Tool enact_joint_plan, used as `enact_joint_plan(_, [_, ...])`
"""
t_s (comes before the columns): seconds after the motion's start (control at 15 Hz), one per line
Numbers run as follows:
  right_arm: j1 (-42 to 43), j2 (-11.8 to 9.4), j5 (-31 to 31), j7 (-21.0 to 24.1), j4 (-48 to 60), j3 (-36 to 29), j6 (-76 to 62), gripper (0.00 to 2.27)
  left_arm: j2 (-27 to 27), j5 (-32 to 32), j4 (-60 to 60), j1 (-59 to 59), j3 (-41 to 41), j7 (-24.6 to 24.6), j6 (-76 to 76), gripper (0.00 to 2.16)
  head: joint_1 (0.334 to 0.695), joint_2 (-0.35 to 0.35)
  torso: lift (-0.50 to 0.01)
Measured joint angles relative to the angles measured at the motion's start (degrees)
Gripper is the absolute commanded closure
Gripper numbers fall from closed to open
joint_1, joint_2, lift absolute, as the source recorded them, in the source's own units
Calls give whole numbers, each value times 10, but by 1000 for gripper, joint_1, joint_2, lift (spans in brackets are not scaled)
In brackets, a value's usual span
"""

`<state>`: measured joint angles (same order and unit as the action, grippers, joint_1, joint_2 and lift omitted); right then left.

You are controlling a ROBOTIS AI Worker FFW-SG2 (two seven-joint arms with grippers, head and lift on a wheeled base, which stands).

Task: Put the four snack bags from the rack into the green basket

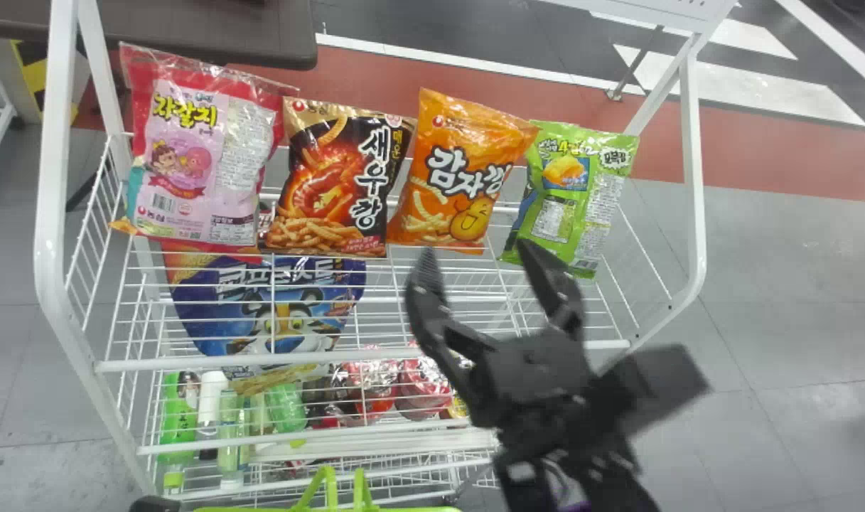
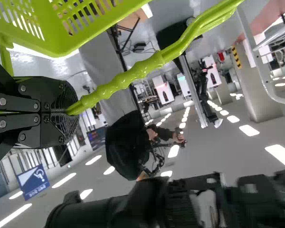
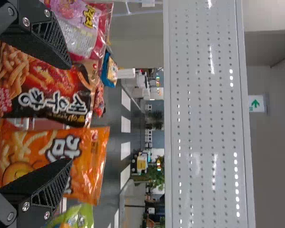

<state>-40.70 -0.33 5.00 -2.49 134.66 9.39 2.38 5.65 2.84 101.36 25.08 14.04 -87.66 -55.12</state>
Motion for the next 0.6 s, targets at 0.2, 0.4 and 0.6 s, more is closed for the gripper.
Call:
enact_joint_plan(0.2, [139, 3, 22, 5, -98, 84, 110, 137, 0, 0, -20, -19, 10, 0, -6, 2020, 695, -279, -6])
enact_joint_plan(0.4, [247, 3, 14, 22, -207, 137, 110, 140, 2, 3, -30, -26, 6, -2, -6, 2020, 695, -102, -6])
enact_joint_plan(0.6, [346, 3, 1, 23, -316, 151, 101, 140, 4, 7, -36, -28, -2, -4, -3, 2020, 695, -29, -6])
